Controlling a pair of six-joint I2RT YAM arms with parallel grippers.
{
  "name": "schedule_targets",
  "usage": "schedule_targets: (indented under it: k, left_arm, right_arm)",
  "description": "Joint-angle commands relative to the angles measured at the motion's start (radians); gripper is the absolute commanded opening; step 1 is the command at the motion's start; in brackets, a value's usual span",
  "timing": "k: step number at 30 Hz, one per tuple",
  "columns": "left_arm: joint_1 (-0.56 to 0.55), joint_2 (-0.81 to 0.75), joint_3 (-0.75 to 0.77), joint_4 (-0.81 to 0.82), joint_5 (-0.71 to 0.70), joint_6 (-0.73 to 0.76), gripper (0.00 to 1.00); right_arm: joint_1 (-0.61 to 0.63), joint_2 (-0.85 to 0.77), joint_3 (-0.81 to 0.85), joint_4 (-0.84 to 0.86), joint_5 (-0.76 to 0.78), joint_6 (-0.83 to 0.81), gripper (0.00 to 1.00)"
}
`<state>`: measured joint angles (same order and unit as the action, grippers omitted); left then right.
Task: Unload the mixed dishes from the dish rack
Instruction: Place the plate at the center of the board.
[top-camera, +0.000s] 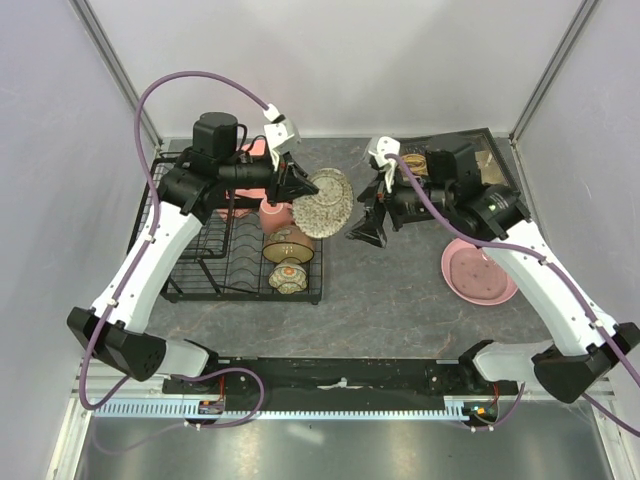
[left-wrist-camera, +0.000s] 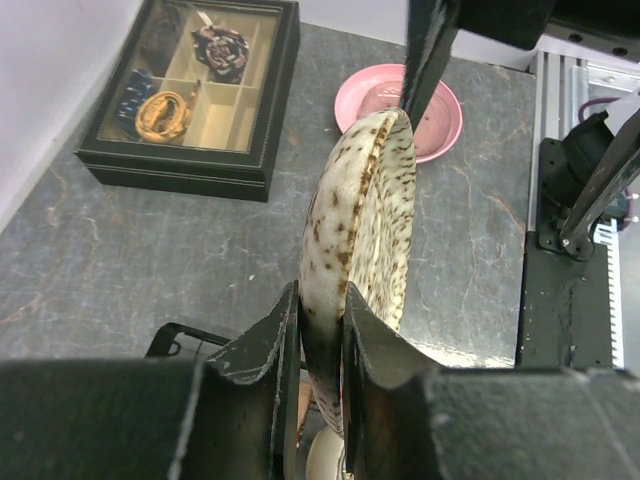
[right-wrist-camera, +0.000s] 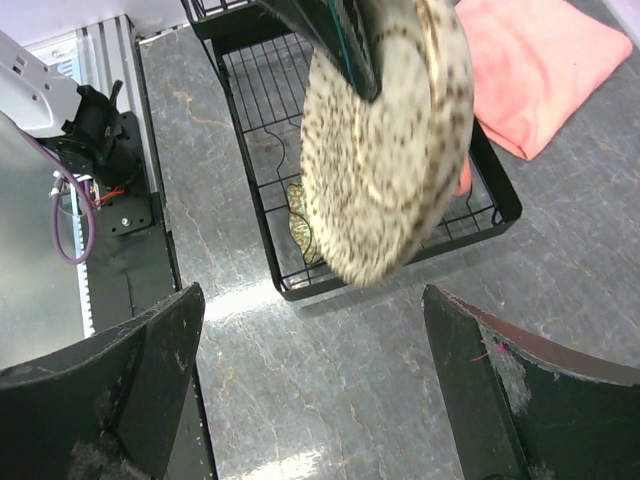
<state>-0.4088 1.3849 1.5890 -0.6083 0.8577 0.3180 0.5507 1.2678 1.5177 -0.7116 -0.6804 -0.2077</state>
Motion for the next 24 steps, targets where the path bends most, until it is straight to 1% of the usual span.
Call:
schedule_targets:
  k: [1, 9, 12, 13, 18, 19, 21, 22, 24]
  left_arm:
    - [-0.024, -0.015, -0.004, 0.087, 0.021, -0.04, 0.02]
    - [-0.048, -0.053, -0.041, 0.087, 0.03, -0.04, 0.02]
    - [-0.056, -0.067, -0.053, 0.088, 0.037, -0.045, 0.02]
    - [-0.061, -0.07, -0.055, 0.087, 0.041, -0.045, 0.02]
    - [-0.068, -0.087, -0.067, 0.094, 0.05, -0.056, 0.01]
    - [-0.07, -0.089, -0.067, 0.093, 0.05, -0.057, 0.02]
    - [-0.07, -0.092, -0.066, 0.094, 0.052, -0.057, 0.01]
    - [-0.07, -0.093, -0.069, 0.096, 0.05, -0.057, 0.01]
    - [-0.071, -0.096, -0.073, 0.094, 0.053, -0.057, 0.02]
  right_arm:
    - [0.04, 0.025, 0.042, 0.034, 0.076, -0.01, 0.98]
    - [0.063, 0.05, 0.038, 0.075, 0.13, -0.027, 0.98]
    - [0.072, 0.064, 0.044, 0.075, 0.14, -0.032, 0.93]
    - [0.078, 0.065, 0.045, 0.077, 0.146, -0.035, 0.88]
    - [0.091, 0.076, 0.048, 0.078, 0.157, -0.038, 0.77]
    - [0.094, 0.077, 0.048, 0.078, 0.162, -0.041, 0.72]
    - [0.094, 0.081, 0.048, 0.075, 0.169, -0.044, 0.64]
    - [0.095, 0.082, 0.048, 0.074, 0.174, -0.047, 0.53]
    - [0.095, 0.084, 0.045, 0.069, 0.182, -0.048, 0.35]
